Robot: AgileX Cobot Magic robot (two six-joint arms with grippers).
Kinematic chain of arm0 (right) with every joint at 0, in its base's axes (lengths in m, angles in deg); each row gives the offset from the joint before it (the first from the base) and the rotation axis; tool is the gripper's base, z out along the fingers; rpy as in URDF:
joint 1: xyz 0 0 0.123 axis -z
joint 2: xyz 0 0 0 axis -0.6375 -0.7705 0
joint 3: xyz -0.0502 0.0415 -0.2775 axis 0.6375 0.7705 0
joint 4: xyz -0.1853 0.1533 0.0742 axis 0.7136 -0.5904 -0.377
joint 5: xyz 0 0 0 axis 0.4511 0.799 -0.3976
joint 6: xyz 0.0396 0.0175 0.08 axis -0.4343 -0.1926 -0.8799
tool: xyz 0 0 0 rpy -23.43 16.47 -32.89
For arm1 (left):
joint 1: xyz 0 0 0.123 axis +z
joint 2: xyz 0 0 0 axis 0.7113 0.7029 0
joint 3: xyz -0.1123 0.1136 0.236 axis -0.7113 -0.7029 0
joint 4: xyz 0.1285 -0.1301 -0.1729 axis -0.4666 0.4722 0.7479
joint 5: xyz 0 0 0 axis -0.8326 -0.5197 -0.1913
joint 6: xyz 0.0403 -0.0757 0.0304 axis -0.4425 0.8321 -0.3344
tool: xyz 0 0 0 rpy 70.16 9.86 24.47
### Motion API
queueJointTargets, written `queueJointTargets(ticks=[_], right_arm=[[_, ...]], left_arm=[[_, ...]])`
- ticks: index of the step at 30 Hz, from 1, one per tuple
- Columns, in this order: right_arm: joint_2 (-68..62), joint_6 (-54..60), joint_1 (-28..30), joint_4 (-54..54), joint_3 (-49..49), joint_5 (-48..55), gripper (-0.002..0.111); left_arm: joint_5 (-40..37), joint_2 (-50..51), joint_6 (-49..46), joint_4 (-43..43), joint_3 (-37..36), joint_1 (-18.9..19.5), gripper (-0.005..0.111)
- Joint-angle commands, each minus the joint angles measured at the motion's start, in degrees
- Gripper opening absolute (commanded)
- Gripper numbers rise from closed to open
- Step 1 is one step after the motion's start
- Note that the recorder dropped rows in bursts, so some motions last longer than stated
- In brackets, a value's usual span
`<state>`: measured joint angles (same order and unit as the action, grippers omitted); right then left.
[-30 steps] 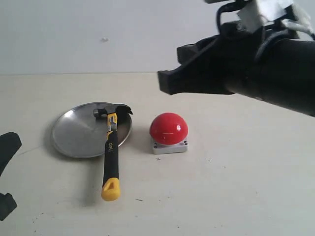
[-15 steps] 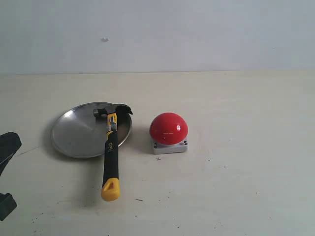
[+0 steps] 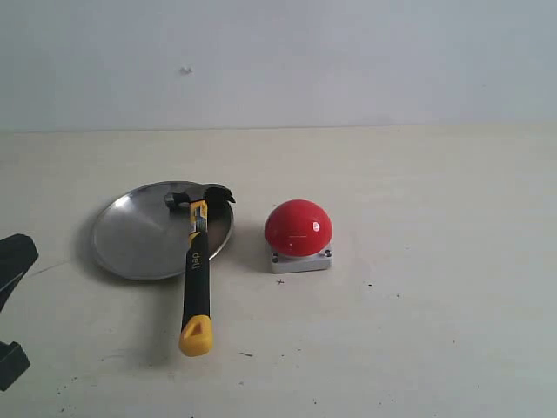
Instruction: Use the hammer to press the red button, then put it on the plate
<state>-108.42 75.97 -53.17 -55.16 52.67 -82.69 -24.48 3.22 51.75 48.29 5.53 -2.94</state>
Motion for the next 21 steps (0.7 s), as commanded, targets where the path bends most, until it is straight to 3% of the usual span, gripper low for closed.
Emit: queueJointTargets(ticks=[1,2,3,6,9,21], right_arm=[[6.4,-22.0,0.3,32.0,0.3,7.2,0.0],[7.5,-30.8,0.3,39.1,0.3,8.9,0.0],[10.2,-47.3,0.3,55.0,0.3,12.3,0.0],[16.2,-74.3,0.3,78.3,3.0,16.4,0.0],[19.9,-79.2,0.3,83.1,7.8,16.6,0.0],[23.8,-79.1,0.3,83.1,15.6,17.8,0.0]], left_arm=[[0.2,-0.3,-0.2,-0.2,-0.2,-0.3,0.0],[0.2,-0.3,-0.2,-0.2,-0.2,-0.3,0.0],[0.2,-0.3,-0.2,-0.2,-0.2,-0.3,0.0],[0.2,-0.3,-0.2,-0.2,-0.2,-0.3,0.0],[0.2,-0.3,-0.2,-0.2,-0.2,-0.3,0.0],[0.2,-0.3,-0.2,-0.2,-0.2,-0.3,0.0]])
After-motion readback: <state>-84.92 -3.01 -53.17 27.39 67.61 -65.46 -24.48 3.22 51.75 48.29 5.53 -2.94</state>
